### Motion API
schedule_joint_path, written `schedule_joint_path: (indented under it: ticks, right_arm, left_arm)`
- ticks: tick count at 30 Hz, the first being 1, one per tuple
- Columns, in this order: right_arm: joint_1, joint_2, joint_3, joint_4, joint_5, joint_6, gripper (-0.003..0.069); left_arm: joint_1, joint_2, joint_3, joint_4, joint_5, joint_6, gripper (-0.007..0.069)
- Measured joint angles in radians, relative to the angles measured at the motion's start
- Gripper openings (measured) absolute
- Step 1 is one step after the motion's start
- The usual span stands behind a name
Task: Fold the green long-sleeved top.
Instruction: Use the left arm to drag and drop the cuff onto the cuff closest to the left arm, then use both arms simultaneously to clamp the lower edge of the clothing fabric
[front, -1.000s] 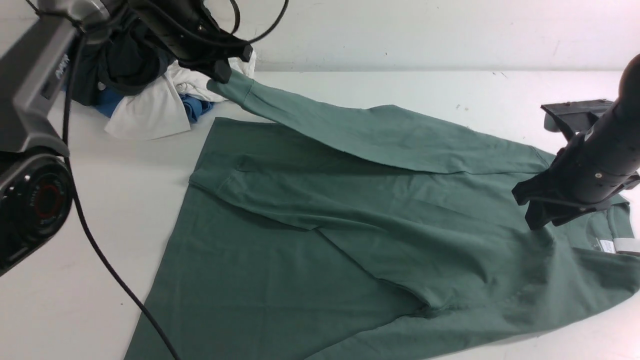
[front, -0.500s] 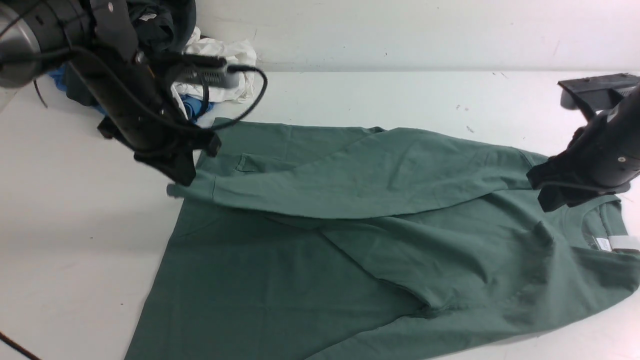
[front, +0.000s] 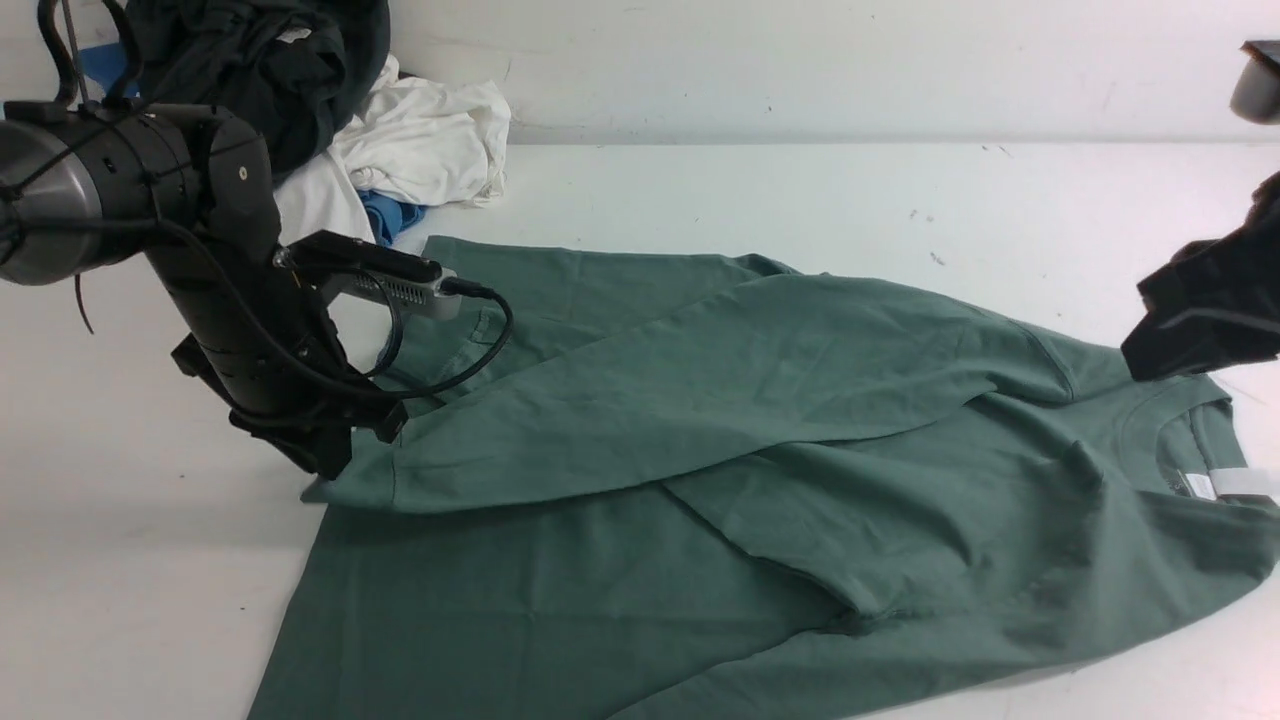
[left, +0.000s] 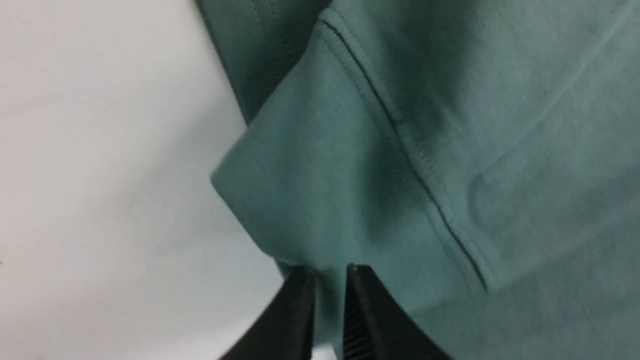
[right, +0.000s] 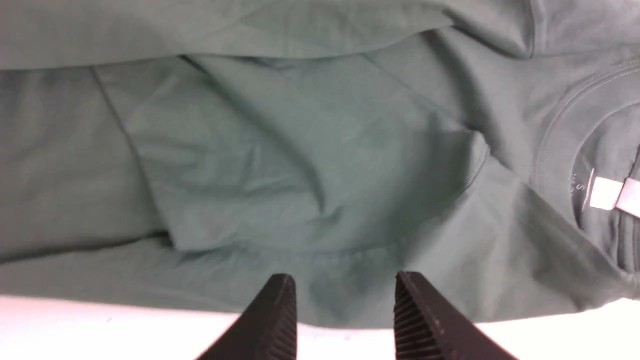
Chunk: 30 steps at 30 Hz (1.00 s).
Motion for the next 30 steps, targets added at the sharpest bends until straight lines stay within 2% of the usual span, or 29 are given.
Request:
schedule_joint_path:
  ticks: [2, 3, 4, 5, 8, 9, 10, 11, 14, 15, 16, 20, 25, 30]
  right_arm:
    - [0.038, -0.024, 0.0, 0.0, 0.009, 0.0, 0.0263]
    - [0.048, -0.029, 0.0, 0.0, 0.01, 0.0, 0.0263]
    - [0.093, -0.045, 0.0, 0.0, 0.012, 0.0, 0.0263]
    - [0.124, -0.055, 0.0, -0.001, 0.014, 0.0, 0.0263]
    - [0.203, -0.086, 0.007, -0.015, 0.015, 0.005, 0.0263]
    - [0.215, -0.092, 0.009, -0.018, 0.015, 0.005, 0.0263]
    - [0.267, -0.121, 0.022, -0.03, 0.017, 0.01, 0.0263]
    - [0.273, -0.125, 0.026, -0.031, 0.017, 0.01, 0.0263]
    - [0.349, -0.192, 0.072, -0.035, 0.02, 0.012, 0.0263]
    - [0.352, -0.199, 0.075, -0.035, 0.02, 0.012, 0.0263]
    - [0.37, -0.226, 0.101, -0.036, 0.021, 0.012, 0.0263]
    - [0.384, -0.267, 0.161, -0.044, 0.023, 0.012, 0.0263]
    - [0.384, -0.278, 0.201, -0.057, 0.025, 0.012, 0.0263]
    - [0.384, -0.28, 0.201, -0.057, 0.026, 0.012, 0.0263]
  left_arm:
    - [0.0, -0.007, 0.0, -0.011, 0.006, 0.0, 0.0218]
    - [0.0, -0.008, 0.0, -0.011, 0.006, 0.0, 0.0227]
    - [0.0, -0.024, 0.0, -0.03, 0.024, 0.007, 0.0309]
    - [0.0, -0.041, 0.0, -0.041, 0.037, 0.018, 0.0357]
    - [-0.015, -0.109, 0.002, -0.068, 0.1, 0.065, 0.0445]
    - [-0.023, -0.123, 0.003, -0.069, 0.11, 0.071, 0.0452]
    - [-0.059, -0.19, 0.015, -0.068, 0.142, 0.096, 0.0468]
    - [-0.07, -0.206, 0.018, -0.066, 0.149, 0.099, 0.0468]
    - [-0.198, -0.328, 0.115, -0.038, 0.188, 0.19, 0.0461]
    - [-0.207, -0.334, 0.123, -0.034, 0.189, 0.204, 0.0458]
    - [-0.273, -0.376, 0.201, -0.016, 0.194, 0.266, 0.0449]
    - [-0.386, -0.417, 0.406, 0.045, 0.18, 0.399, 0.0435]
    - [-0.411, -0.41, 0.596, 0.12, 0.02, 0.444, 0.0433]
    - [-0.411, -0.378, 0.683, 0.175, -0.149, 0.445, 0.0433]
